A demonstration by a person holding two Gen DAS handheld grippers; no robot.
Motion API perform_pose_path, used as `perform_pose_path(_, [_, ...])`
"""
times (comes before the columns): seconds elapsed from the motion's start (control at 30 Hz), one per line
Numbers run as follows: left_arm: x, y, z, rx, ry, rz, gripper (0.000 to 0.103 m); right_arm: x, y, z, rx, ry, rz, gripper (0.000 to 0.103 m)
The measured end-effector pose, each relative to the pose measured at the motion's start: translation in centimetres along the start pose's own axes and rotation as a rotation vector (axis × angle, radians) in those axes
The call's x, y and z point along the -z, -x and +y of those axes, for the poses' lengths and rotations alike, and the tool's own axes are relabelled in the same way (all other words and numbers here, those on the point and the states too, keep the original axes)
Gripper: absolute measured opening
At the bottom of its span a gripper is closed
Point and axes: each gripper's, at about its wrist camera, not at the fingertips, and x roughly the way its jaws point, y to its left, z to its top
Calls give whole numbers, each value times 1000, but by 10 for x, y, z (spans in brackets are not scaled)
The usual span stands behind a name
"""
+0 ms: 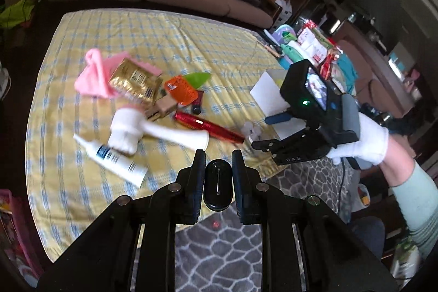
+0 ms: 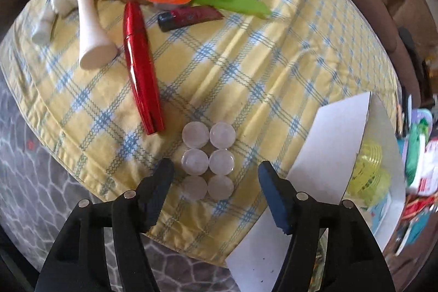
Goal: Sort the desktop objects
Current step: 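Close the right tool around the cluster of white round caps, then carry the white caps with the right tool into the white box and release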
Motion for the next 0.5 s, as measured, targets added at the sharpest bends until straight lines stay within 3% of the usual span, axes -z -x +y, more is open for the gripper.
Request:
perform_pose_path(0.23, [8,0,1,13,18,2,18,-10,-2,0,-30,128,40,66])
perform_pose_path(0.4, [11,-1,-5,21,18,-4,18,-23,-12,-9,-116,170,131,65])
perform_pose_path(0.5, [13,-2,-6,24,26,-1,18,-25,-13,-12,-205,191,147,46])
